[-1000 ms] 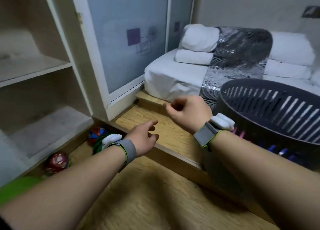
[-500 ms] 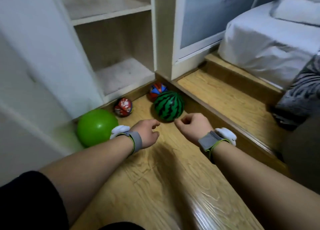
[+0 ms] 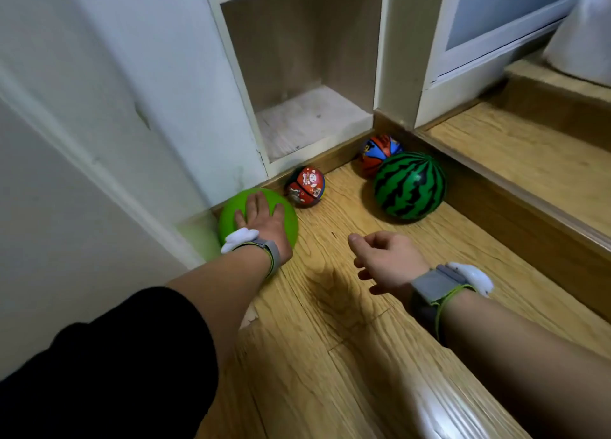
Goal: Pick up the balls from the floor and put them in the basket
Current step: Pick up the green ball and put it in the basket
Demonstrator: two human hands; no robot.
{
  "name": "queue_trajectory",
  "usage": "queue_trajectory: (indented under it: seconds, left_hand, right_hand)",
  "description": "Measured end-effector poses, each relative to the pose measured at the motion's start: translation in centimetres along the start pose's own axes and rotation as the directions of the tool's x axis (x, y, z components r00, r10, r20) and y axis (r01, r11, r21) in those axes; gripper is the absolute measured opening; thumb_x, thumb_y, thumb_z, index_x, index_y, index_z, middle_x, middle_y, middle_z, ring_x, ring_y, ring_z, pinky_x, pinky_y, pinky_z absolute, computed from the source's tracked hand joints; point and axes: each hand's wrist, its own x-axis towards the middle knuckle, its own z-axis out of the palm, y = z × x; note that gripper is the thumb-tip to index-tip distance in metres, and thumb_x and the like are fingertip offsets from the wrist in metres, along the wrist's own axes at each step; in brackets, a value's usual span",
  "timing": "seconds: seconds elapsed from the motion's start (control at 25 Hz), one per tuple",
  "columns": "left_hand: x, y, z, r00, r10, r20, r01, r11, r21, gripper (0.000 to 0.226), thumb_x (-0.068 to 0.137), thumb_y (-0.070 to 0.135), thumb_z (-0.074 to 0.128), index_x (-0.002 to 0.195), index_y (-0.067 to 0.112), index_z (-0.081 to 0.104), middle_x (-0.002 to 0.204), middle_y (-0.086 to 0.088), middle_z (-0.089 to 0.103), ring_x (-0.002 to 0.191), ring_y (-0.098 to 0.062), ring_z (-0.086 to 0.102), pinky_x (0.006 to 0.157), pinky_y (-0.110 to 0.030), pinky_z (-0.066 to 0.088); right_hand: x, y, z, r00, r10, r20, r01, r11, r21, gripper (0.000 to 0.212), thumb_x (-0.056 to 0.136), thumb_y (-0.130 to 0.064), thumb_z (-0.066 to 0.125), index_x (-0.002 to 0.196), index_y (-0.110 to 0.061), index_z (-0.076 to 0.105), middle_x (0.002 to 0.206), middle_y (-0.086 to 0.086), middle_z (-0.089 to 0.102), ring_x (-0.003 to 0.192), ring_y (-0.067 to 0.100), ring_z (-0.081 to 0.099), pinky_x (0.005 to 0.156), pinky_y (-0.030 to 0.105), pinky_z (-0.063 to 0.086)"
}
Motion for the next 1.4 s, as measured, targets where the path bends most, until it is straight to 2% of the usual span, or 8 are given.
queue_trajectory:
  seconds: [0.12,0.24,0.36,0.6,0.72,1.0,1.16,1.4]
  left_hand:
    - [-0.8,-0.8,1.2,1.000,-0.022,0.004,0.022,0.998,-0.057,0.089,0.085,0.042,0.064,0.157,0.025,0.015,0.168,-0.015,0.001,0.154,-0.037,0.002,0.119,-0.055,0.018]
    - [-2.4,-1.3,1.7,0.929,0.197,-0.314,-0.212,0.977,-0.013,0.052,0.092,0.042,0.054,0.139,0.021,0.045,0.140,-0.008,0.046,0.128,-0.032,0.042,0.099,-0.043,0.040]
    - [-2.9,-1.3,0.6,0.881,0.240,-0.409,-0.277,0.960,-0.032,0.052,0.095,0.044,0.050,0.143,0.025,0.041,0.140,-0.006,0.044,0.127,-0.030,0.043,0.100,-0.042,0.037]
    - [-3.5,-0.1,2.0,0.998,-0.045,0.037,0.056,0.926,-0.373,0.145,0.047,0.085,0.074,0.156,0.042,-0.013,0.165,-0.007,-0.029,0.152,-0.040,-0.022,0.120,-0.066,0.008]
    - [-4.6,1.3,2.6,0.991,0.002,0.131,0.045,0.934,-0.355,0.153,0.039,0.078,0.083,0.153,0.047,-0.015,0.167,-0.010,-0.015,0.152,-0.046,-0.010,0.117,-0.065,0.023]
    - [-5.9,3.6,1.3,0.989,0.146,-0.001,-0.143,0.961,-0.236,0.136,0.045,0.068,0.082,0.154,0.044,0.004,0.153,-0.010,0.027,0.138,-0.039,0.032,0.106,-0.050,0.044]
    - [-6.7,6.5,-0.7,0.983,0.186,-0.001,-0.150,0.790,-0.595,0.139,0.034,0.072,0.083,0.153,0.046,0.015,0.150,-0.004,0.035,0.138,-0.029,0.043,0.110,-0.044,0.044]
    - [-9.0,12.9,-7.4,0.925,0.368,-0.098,-0.248,0.390,-0.887,0.130,0.036,0.056,0.093,0.151,0.040,0.034,0.138,0.007,0.057,0.118,-0.013,0.061,0.105,-0.034,0.050]
  right_hand:
    - [-0.4,0.3,-0.1,1.000,0.025,0.003,-0.025,1.000,-0.009,0.030,0.096,-0.045,0.062,0.088,-0.017,0.069,0.091,0.016,0.078,0.082,0.032,0.077,0.070,0.054,0.065]
    - [-0.3,0.9,-0.1,0.999,0.047,0.007,-0.047,0.999,-0.021,0.028,0.096,-0.045,0.062,0.087,-0.020,0.069,0.090,0.013,0.079,0.081,0.029,0.078,0.070,0.051,0.066]
    - [-0.2,1.2,-0.4,0.998,0.062,0.000,-0.062,0.997,-0.036,0.025,0.097,-0.042,0.063,0.089,-0.019,0.069,0.090,0.009,0.078,0.079,0.023,0.077,0.071,0.048,0.066]
    - [-0.8,0.8,-1.4,0.997,0.071,0.040,-0.071,0.997,0.001,0.022,0.099,-0.034,0.062,0.098,-0.013,0.070,0.097,0.012,0.076,0.083,0.023,0.075,0.080,0.051,0.065]
    - [-1.2,0.8,-2.1,0.996,0.073,0.053,-0.074,0.997,0.008,0.019,0.099,-0.032,0.062,0.091,-0.016,0.067,0.098,0.012,0.076,0.086,0.024,0.075,0.082,0.053,0.064]
    - [-1.6,1.5,-4.2,0.995,0.090,0.033,-0.091,0.996,0.022,0.026,0.098,-0.032,0.065,0.105,-0.008,0.070,0.105,0.019,0.076,0.086,0.030,0.076,0.082,0.054,0.063]
    - [-1.2,1.8,-6.5,0.993,0.116,-0.022,-0.115,0.992,0.059,0.039,0.088,-0.040,0.076,0.117,-0.014,0.070,0.114,0.015,0.073,0.090,0.028,0.069,0.079,0.054,0.064]
    - [-1.8,3.0,-15.0,0.983,0.182,0.033,-0.184,0.949,0.255,0.114,0.061,-0.062,0.089,0.157,-0.042,0.031,0.155,-0.002,0.044,0.132,0.034,0.051,0.092,0.065,0.053]
